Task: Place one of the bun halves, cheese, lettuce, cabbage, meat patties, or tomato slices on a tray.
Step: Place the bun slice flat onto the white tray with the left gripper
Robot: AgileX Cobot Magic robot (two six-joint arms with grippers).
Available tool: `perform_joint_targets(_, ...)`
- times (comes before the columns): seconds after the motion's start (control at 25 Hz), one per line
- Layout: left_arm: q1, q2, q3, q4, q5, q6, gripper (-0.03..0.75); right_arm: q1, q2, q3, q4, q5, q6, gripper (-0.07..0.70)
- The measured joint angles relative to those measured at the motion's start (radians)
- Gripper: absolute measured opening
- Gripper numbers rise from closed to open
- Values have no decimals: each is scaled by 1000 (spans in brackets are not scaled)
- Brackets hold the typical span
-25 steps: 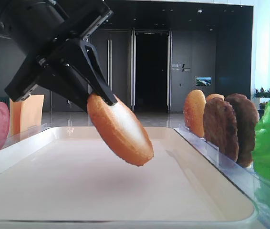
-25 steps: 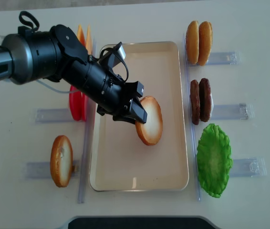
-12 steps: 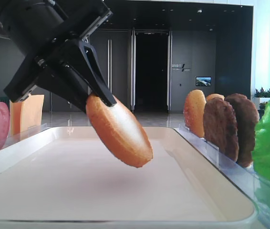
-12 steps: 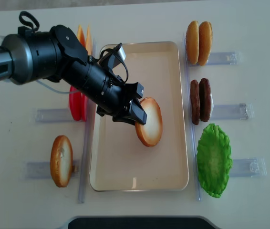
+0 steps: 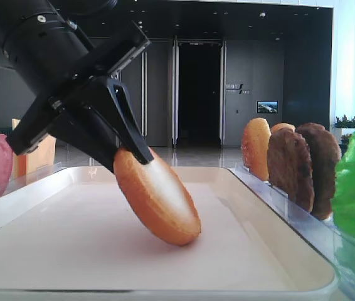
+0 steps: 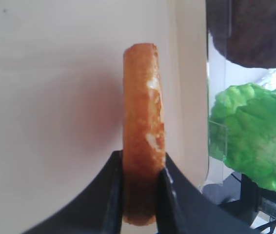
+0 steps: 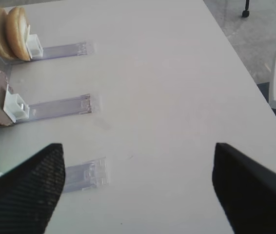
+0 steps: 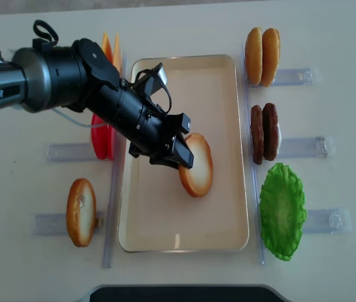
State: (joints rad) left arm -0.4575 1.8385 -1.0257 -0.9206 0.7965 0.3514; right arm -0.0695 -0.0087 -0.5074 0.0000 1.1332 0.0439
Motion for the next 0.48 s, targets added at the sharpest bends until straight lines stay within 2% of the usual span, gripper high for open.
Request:
perform_joint_targets(0.2, -24, 13, 0, -3, -25, 0, 132, 0, 0, 0, 0, 0, 0, 584)
perform_joint_targets(0.48, -25, 20, 0, -5, -27, 0, 132, 0, 0, 0, 0, 0, 0, 584)
